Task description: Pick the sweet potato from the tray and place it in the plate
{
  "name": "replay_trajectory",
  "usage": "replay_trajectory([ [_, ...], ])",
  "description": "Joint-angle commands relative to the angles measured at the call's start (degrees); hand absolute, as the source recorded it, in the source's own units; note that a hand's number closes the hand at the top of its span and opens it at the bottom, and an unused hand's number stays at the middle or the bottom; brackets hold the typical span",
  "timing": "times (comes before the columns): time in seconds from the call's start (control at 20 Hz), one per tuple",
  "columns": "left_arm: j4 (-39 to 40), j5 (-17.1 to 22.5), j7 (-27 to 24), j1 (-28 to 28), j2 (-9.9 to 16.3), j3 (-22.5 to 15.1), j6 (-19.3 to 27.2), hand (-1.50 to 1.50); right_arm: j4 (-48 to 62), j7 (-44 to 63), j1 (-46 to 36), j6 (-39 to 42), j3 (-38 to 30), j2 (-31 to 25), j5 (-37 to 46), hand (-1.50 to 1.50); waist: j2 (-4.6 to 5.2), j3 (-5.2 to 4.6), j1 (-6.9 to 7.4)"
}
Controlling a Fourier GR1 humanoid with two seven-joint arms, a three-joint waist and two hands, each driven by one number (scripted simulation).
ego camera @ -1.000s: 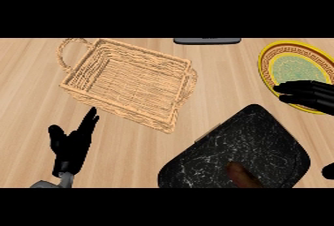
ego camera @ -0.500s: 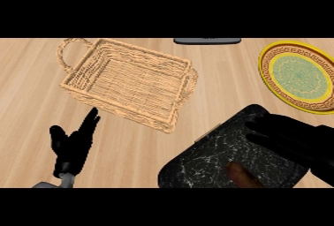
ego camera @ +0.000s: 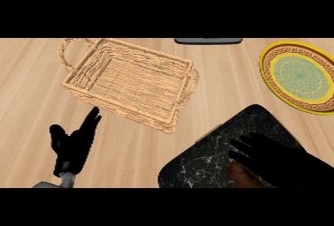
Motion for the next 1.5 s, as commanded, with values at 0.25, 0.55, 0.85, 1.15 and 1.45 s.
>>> replay_trajectory([
  [0.25,2.77,-3.76,0.48,-0.47,-4.68,0.94,-1.06,0.00,1.97,-1.22,3.06,1.40,3.96,6.66,8.84,-1.50,0.26,-0.27,-0.03],
  [0.55,0.64,-2.36,5.47,-1.59,-2.52,4.24,-2.84,0.00,4.75,-2.79,5.49,-4.69,6.81,6.88,19.83,-1.50,0.23,-0.24,-0.03],
  [0.85,2.57,-5.22,2.88,-1.05,-5.88,4.13,-2.91,0.00,8.80,-4.36,1.63,-2.91,3.76,8.97,21.65,-1.50,0.28,-0.27,0.01],
  [1.15,4.50,-7.58,0.85,-0.08,-7.43,4.65,-3.96,0.00,12.68,-7.47,4.15,-4.94,5.34,10.18,25.46,-1.50,0.29,-0.27,-0.11],
  [1.45,2.98,-5.80,3.11,-0.27,-5.76,6.65,-7.07,0.00,19.90,-8.63,1.39,-5.51,12.23,11.48,33.42,1.50,0.37,-0.27,0.32],
])
